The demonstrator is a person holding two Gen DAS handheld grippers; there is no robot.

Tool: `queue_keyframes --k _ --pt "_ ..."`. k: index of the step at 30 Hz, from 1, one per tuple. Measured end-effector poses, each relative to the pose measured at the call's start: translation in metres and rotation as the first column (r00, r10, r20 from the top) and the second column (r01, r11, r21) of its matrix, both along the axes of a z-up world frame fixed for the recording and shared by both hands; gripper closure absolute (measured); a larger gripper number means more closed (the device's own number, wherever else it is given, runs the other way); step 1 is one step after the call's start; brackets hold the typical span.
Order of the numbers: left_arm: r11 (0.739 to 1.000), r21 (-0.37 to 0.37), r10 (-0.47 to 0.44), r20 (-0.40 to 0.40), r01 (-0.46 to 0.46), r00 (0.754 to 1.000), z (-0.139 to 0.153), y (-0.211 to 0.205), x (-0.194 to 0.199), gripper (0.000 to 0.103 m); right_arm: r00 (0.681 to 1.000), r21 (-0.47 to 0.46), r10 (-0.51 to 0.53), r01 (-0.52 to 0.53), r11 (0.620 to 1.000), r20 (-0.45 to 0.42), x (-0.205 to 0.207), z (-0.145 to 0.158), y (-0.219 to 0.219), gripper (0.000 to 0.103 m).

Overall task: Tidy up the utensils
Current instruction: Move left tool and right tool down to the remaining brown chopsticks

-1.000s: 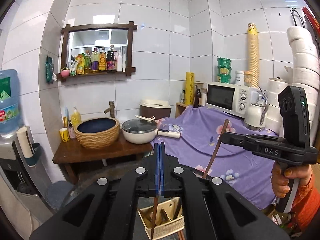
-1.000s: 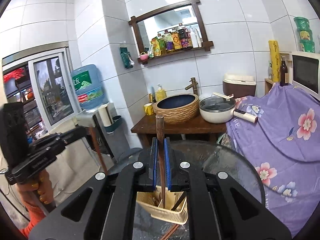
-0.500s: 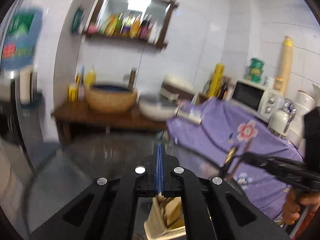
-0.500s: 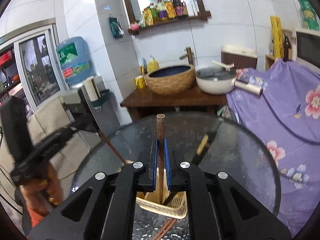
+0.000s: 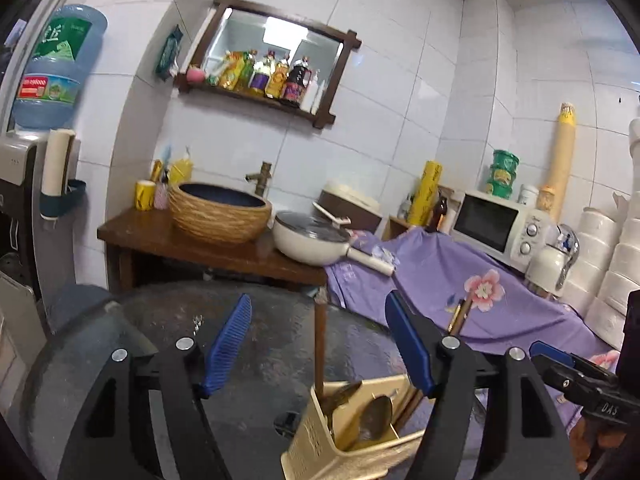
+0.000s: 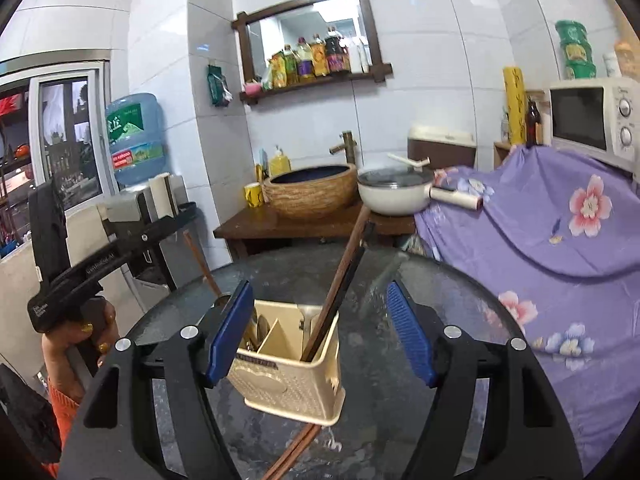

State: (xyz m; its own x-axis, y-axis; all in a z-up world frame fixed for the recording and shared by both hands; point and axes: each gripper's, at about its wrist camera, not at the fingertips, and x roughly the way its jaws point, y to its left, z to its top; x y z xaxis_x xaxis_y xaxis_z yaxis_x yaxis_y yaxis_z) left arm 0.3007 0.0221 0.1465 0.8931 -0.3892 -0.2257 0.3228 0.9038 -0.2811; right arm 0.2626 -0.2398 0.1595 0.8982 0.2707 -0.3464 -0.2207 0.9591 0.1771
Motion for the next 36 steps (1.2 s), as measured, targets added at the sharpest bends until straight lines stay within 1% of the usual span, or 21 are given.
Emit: queue_keyframes --k 1,4,5,7,9,10,12,14,16,19,23,24,28,30,34,36 --pt "1.000 0.007 -0.004 -0.003 0.004 1.000 -0.001 -0.002 -0.002 0.035 1.000 0.004 0.008 -0.008 1.000 -0.005 -0.003 -0.003 0.002 0.034" --pt "0.999 0.028 -0.016 -0.034 0.017 0.999 -0.006 -0.004 -0.010 0.033 0.999 -0.065 -0.004 0.000 0.998 -0.050 -0.020 -0.020 0.017 0.034" --pt "0.999 0.037 -0.013 -0.042 0.014 0.999 -0.009 -0.005 -0.016 0.032 0.998 -0.088 0.009 -0.015 0.996 -0.068 -0.025 -0.030 0.023 0.034" --pt "0.997 0.077 -0.004 -0.062 0.008 0.998 -0.017 -0.010 -0.024 0.031 0.991 -0.120 0.028 -0.043 0.992 -0.129 -0.029 -0.052 0.033 0.039" --pt "0.992 0.125 -0.007 -0.081 0.017 0.997 -0.026 -0.016 -0.032 0.030 0.975 -0.135 0.036 -0.067 0.989 -0.220 -0.030 -0.083 0.044 0.047" --pt "0.987 0.161 -0.004 -0.105 0.021 0.994 -0.036 -0.021 -0.037 0.030 0.959 -0.124 0.040 -0.077 0.989 -0.280 -0.028 -0.101 0.047 0.049" --pt "0.978 0.207 -0.010 -0.152 0.042 0.988 -0.053 -0.028 -0.043 0.030 0.930 -0.098 0.038 -0.079 0.992 -0.365 -0.022 -0.129 0.051 0.055" --pt "0.971 0.233 -0.007 -0.190 0.052 0.982 -0.068 -0.031 -0.046 0.030 0.913 -0.100 0.017 -0.063 0.993 -0.407 -0.018 -0.148 0.055 0.058" --pt "0.964 0.256 -0.002 -0.243 0.066 0.970 -0.086 -0.032 -0.046 0.030 0.901 -0.106 0.007 -0.059 0.993 -0.434 -0.016 -0.161 0.060 0.062" --pt "0.960 0.271 0.011 -0.302 0.075 0.953 -0.106 -0.027 -0.045 0.030 0.887 -0.102 -0.011 -0.040 0.994 -0.461 -0.013 -0.172 0.064 0.063" --pt "0.956 0.286 0.032 -0.341 0.071 0.939 -0.122 -0.021 -0.045 0.030 0.876 -0.133 -0.034 -0.035 0.990 -0.482 -0.009 -0.178 0.074 0.065" --pt "0.955 0.288 0.035 -0.350 0.072 0.936 -0.125 -0.020 -0.045 0.030 0.874 -0.146 -0.041 -0.035 0.989 -0.485 -0.008 -0.180 0.076 0.067" --pt "0.951 0.300 0.039 -0.363 0.077 0.931 -0.129 -0.019 -0.047 0.030 0.862 -0.170 -0.046 -0.047 0.984 -0.506 -0.005 -0.187 0.083 0.073" --pt "0.949 0.303 0.038 -0.372 0.083 0.927 -0.132 -0.019 -0.048 0.030 0.864 -0.177 -0.045 -0.052 0.983 -0.502 -0.006 -0.187 0.082 0.076" --pt "0.945 0.309 0.023 -0.389 0.107 0.921 -0.138 -0.025 -0.051 0.030 0.853 -0.165 -0.020 -0.078 0.983 -0.522 -0.006 -0.189 0.072 0.077" --pt "0.944 0.307 0.015 -0.399 0.118 0.917 -0.141 -0.029 -0.051 0.030 0.848 -0.170 -0.028 -0.074 0.983 -0.529 -0.006 -0.189 0.065 0.080"
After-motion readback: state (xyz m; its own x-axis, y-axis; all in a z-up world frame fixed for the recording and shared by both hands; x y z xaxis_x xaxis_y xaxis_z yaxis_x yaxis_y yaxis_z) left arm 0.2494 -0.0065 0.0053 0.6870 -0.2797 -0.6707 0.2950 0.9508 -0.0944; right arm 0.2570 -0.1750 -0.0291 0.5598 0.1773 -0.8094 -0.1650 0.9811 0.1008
